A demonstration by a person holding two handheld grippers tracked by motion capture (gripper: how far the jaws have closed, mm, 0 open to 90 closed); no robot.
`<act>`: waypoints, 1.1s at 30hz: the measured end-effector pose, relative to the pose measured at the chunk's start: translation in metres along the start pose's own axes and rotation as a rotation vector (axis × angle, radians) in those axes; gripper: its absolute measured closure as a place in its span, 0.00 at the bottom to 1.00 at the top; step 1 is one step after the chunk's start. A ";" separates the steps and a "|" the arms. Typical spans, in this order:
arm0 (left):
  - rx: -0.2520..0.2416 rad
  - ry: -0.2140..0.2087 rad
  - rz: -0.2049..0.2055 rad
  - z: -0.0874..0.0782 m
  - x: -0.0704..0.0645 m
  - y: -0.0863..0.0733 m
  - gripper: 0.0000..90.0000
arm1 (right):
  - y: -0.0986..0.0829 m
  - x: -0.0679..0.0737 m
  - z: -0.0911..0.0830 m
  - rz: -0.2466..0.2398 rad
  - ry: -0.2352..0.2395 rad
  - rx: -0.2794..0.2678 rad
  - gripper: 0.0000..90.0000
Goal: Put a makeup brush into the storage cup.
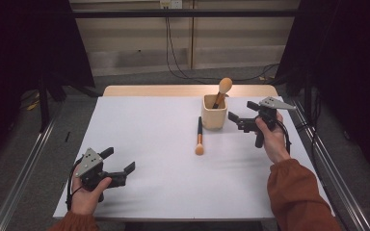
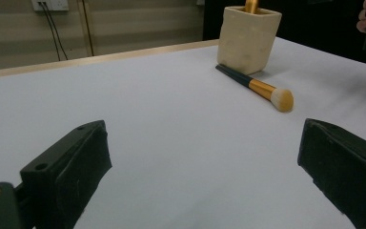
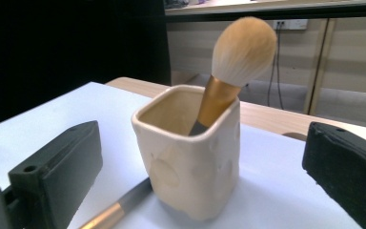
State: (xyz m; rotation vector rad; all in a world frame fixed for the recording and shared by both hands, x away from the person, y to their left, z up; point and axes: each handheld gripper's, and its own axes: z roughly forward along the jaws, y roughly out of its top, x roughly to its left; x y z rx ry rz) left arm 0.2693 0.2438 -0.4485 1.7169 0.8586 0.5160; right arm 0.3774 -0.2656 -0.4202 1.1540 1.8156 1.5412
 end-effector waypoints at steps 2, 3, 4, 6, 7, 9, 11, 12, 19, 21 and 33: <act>-0.001 0.001 0.003 0.000 0.000 0.000 0.04 | -0.003 0.003 -0.004 -0.010 0.000 0.001 0.00; -0.003 0.000 0.002 0.000 0.000 0.000 0.04 | -0.004 0.004 -0.006 -0.014 0.007 0.002 0.00; -0.003 -0.001 0.000 0.000 0.000 0.000 0.04 | -0.005 0.006 -0.009 -0.019 0.004 0.000 0.00; -0.003 -0.002 0.005 -0.001 0.000 0.001 0.04 | -0.007 0.008 -0.013 -0.029 0.005 0.001 0.00; -0.004 0.000 0.007 -0.001 0.000 0.001 0.04 | -0.008 0.009 -0.015 -0.030 0.003 0.000 0.00; -0.005 -0.001 0.009 -0.001 0.000 0.001 0.04 | -0.010 0.010 -0.018 -0.036 0.000 0.003 0.00; -0.007 -0.001 0.004 -0.001 0.000 0.001 0.04 | -0.011 0.012 -0.023 -0.042 -0.008 0.002 0.00; -0.006 -0.001 0.004 -0.001 0.000 0.001 0.04 | -0.012 0.013 -0.025 -0.043 -0.008 0.001 0.00; -0.010 -0.004 0.014 -0.001 -0.001 0.002 0.04 | -0.018 0.019 -0.043 -0.072 -0.009 -0.002 0.01; -0.012 -0.004 0.015 -0.001 -0.001 0.002 0.04 | -0.020 0.020 -0.049 -0.063 -0.010 -0.010 0.01; -0.018 -0.004 0.011 -0.003 -0.002 0.002 0.04 | -0.035 0.025 -0.079 -0.061 -0.037 -0.008 0.01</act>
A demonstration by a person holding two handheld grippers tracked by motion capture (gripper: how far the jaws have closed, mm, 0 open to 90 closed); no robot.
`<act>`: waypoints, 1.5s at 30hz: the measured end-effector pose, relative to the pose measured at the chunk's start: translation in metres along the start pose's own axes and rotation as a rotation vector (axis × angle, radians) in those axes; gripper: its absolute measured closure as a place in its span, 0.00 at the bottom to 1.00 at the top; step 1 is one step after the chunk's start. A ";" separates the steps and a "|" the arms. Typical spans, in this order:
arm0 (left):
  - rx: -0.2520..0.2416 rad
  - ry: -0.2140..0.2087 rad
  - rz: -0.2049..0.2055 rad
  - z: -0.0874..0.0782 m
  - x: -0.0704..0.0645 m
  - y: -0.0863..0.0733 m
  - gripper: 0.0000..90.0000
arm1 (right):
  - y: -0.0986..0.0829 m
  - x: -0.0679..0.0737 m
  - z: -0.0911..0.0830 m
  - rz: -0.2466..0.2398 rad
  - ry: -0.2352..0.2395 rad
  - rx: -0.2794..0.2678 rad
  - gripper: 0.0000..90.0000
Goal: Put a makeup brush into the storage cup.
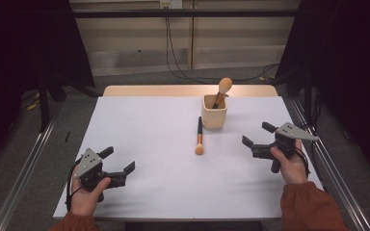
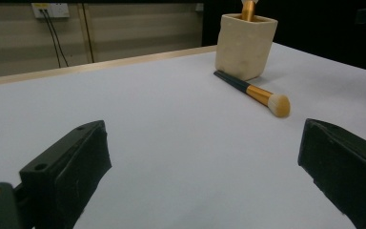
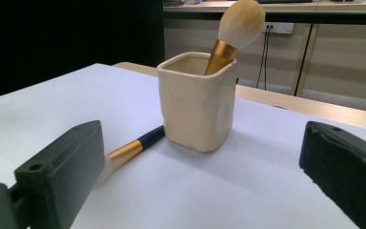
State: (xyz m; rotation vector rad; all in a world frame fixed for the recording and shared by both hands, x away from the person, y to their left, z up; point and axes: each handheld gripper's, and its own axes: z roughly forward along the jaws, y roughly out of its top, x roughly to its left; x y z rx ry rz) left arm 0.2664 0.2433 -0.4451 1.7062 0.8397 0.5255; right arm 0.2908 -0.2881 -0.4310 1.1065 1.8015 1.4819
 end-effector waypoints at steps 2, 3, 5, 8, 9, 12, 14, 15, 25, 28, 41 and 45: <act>-0.002 0.001 -0.001 0.000 0.000 0.000 0.04 | -0.003 0.001 -0.004 0.001 -0.003 0.001 0.01; -0.003 0.002 -0.003 -0.001 0.000 0.000 0.04 | -0.004 0.001 -0.007 -0.005 -0.004 0.005 0.01; -0.004 0.002 0.001 -0.001 0.000 0.000 0.04 | -0.006 0.002 -0.011 -0.007 -0.011 0.005 0.01; -0.006 0.000 0.000 -0.002 0.000 0.000 0.04 | -0.009 0.001 -0.017 -0.002 -0.022 0.002 0.01; -0.007 -0.001 -0.002 -0.002 0.000 0.000 0.04 | -0.010 0.001 -0.019 0.002 -0.031 0.008 0.01; -0.011 0.003 -0.006 -0.003 -0.001 0.001 0.04 | -0.014 0.002 -0.024 -0.004 -0.039 0.014 0.01; -0.014 0.013 -0.002 -0.004 -0.002 0.001 0.03 | -0.017 0.002 -0.028 -0.001 -0.041 0.017 0.01; -0.020 0.014 -0.004 -0.004 -0.003 0.001 0.03 | -0.018 0.001 -0.030 -0.002 -0.043 0.014 0.01; -0.009 0.023 -0.014 -0.010 0.002 -0.003 0.03 | -0.026 0.006 -0.053 0.010 -0.073 0.004 0.01; -0.013 0.030 -0.025 -0.013 0.002 -0.004 0.03 | -0.029 0.009 -0.059 0.008 -0.080 0.011 0.01; -0.011 0.036 -0.010 -0.015 -0.001 -0.003 0.03 | -0.040 0.010 -0.072 -0.002 -0.078 0.030 0.01; -0.006 0.030 0.004 -0.013 -0.002 -0.002 0.03 | -0.040 0.010 -0.072 -0.014 -0.069 0.026 0.01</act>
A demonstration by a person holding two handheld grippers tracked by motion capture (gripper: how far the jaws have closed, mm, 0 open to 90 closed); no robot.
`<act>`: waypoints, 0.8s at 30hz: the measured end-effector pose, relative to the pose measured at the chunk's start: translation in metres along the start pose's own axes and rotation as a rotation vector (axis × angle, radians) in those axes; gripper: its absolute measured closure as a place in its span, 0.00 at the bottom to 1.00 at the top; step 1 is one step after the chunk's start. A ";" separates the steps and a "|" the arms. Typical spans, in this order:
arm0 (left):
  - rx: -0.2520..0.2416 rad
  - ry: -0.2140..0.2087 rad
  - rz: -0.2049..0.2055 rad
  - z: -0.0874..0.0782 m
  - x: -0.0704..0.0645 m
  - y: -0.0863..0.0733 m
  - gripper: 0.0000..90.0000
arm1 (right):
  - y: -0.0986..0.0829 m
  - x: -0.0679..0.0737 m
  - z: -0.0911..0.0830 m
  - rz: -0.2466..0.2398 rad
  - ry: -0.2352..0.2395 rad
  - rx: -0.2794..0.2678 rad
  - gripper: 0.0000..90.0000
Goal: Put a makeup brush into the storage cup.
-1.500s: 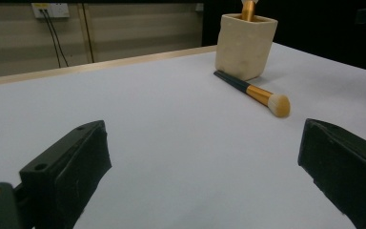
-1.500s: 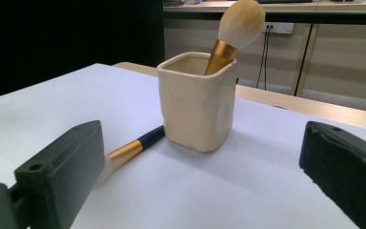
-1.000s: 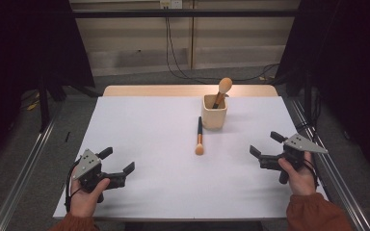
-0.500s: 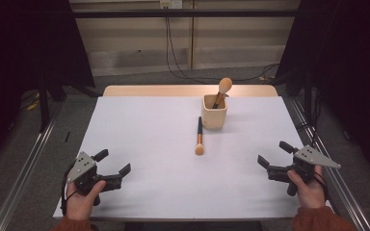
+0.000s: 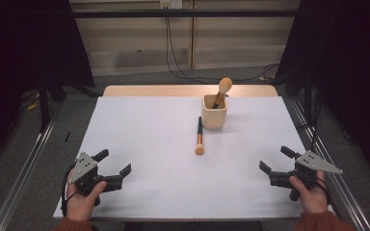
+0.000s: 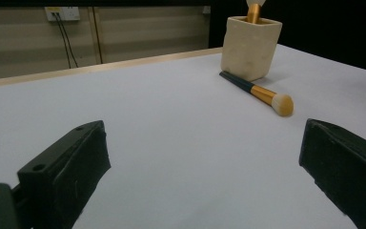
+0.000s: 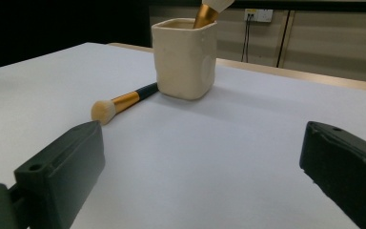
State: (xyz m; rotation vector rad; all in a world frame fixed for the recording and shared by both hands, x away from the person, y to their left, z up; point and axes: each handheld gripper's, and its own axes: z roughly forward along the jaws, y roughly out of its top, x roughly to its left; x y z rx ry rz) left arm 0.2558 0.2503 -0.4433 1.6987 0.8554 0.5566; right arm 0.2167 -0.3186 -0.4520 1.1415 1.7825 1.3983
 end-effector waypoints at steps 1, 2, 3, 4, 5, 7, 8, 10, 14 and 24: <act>0.000 -0.002 -0.001 0.001 0.000 0.000 0.03 | 0.001 0.000 0.000 0.004 0.000 -0.005 0.01; 0.001 -0.004 -0.004 0.001 0.001 -0.001 0.03 | 0.001 0.000 0.000 0.012 0.000 -0.012 0.01; 0.003 -0.004 -0.007 0.002 0.002 -0.002 0.03 | 0.002 0.000 0.000 0.008 -0.001 -0.017 0.01; 0.003 -0.005 -0.008 0.002 0.003 -0.002 0.03 | 0.002 0.000 0.001 0.005 -0.002 -0.017 0.01; 0.004 -0.007 -0.010 0.002 0.004 -0.002 0.03 | 0.003 0.001 0.002 0.015 -0.005 -0.016 0.01; 0.002 -0.004 -0.008 0.001 0.005 -0.002 0.03 | 0.003 0.002 0.003 0.013 -0.003 -0.011 0.01; 0.004 -0.003 -0.008 0.001 0.005 -0.002 0.03 | 0.003 0.002 0.004 0.009 -0.003 -0.010 0.01; 0.006 -0.007 -0.006 0.000 0.004 -0.002 0.03 | 0.003 0.003 0.005 0.012 -0.005 -0.010 0.01; 0.003 -0.004 -0.002 0.000 0.002 -0.001 0.03 | 0.004 0.004 0.007 0.012 0.005 -0.012 0.01; 0.013 -0.003 0.000 0.002 0.000 -0.001 0.03 | 0.007 0.003 0.013 0.023 0.020 -0.020 0.00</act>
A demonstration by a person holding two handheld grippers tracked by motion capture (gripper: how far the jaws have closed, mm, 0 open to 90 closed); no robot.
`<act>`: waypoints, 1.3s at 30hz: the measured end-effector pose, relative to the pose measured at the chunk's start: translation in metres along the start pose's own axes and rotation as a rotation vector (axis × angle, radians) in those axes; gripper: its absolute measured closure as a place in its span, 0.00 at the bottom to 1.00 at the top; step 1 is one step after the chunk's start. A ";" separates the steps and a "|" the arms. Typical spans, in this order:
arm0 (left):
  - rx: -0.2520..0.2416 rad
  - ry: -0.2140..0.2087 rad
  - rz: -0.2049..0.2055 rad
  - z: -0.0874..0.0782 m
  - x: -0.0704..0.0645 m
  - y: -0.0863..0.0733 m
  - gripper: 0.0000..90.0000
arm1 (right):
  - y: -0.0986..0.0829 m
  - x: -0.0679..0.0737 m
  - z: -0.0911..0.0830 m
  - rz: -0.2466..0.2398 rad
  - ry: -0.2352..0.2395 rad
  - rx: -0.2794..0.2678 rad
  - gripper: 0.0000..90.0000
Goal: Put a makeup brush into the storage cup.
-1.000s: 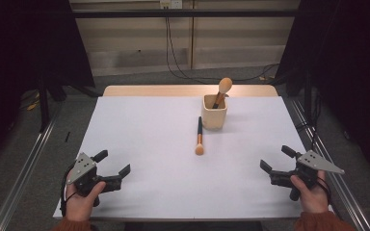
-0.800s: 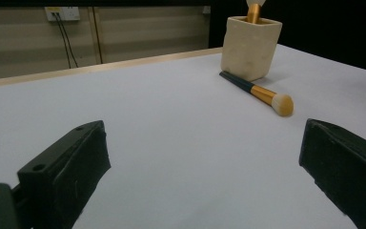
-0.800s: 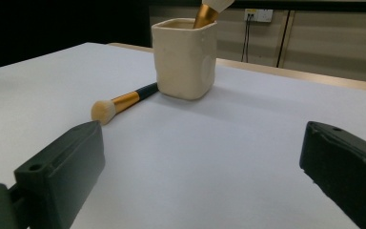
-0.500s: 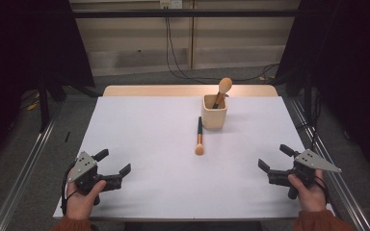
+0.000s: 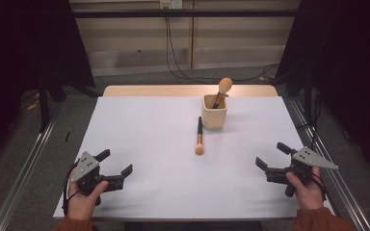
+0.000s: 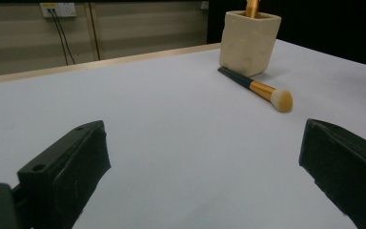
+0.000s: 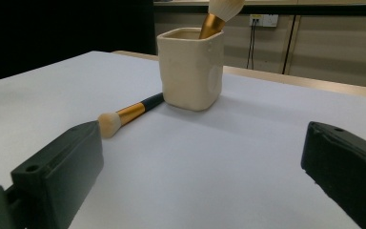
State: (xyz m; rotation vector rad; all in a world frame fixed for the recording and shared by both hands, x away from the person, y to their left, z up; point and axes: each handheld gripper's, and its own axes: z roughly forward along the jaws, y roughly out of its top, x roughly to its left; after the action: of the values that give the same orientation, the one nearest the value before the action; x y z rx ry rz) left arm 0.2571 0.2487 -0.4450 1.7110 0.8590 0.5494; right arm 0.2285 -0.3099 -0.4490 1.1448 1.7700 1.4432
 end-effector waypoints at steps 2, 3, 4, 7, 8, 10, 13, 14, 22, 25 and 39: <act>0.000 0.002 -0.003 0.000 0.000 0.000 0.03 | 0.002 0.001 0.004 -0.009 -0.004 0.002 0.00; -0.003 0.000 -0.002 -0.001 0.001 0.000 0.03 | 0.004 0.001 0.006 -0.013 -0.008 -0.003 0.00; -0.005 -0.001 -0.002 -0.001 0.001 0.000 0.03 | 0.006 0.002 0.007 -0.018 -0.005 -0.006 0.00; -0.004 0.000 -0.002 -0.002 0.001 0.000 0.03 | 0.010 0.005 0.013 -0.026 0.009 -0.005 0.00; -0.004 0.000 -0.002 -0.002 0.001 0.000 0.03 | 0.010 0.005 0.015 -0.028 0.015 -0.002 0.00; -0.006 -0.007 -0.008 -0.002 0.000 0.000 0.03 | 0.012 0.006 0.020 -0.032 0.019 0.000 0.00; -0.004 -0.004 -0.005 -0.001 0.000 0.000 0.03 | 0.016 0.005 0.027 -0.026 0.028 0.000 0.00; -0.004 -0.005 -0.006 -0.002 0.000 0.000 0.03 | 0.018 0.005 0.030 -0.028 0.029 0.000 0.00; -0.005 -0.006 -0.002 -0.002 0.000 0.000 0.03 | 0.029 0.005 0.049 -0.029 0.032 -0.013 0.01; -0.003 -0.008 0.000 -0.002 0.000 0.000 0.03 | 0.032 0.006 0.057 -0.031 0.039 -0.014 0.01; -0.003 -0.005 0.001 -0.002 0.000 0.000 0.03 | 0.056 0.002 0.079 -0.015 0.058 -0.040 0.00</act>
State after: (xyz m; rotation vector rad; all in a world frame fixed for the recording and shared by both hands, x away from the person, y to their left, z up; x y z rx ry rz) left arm 0.2554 0.2501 -0.4441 1.7092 0.8530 0.5466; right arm 0.3084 -0.2685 -0.4145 1.0769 1.7775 1.5101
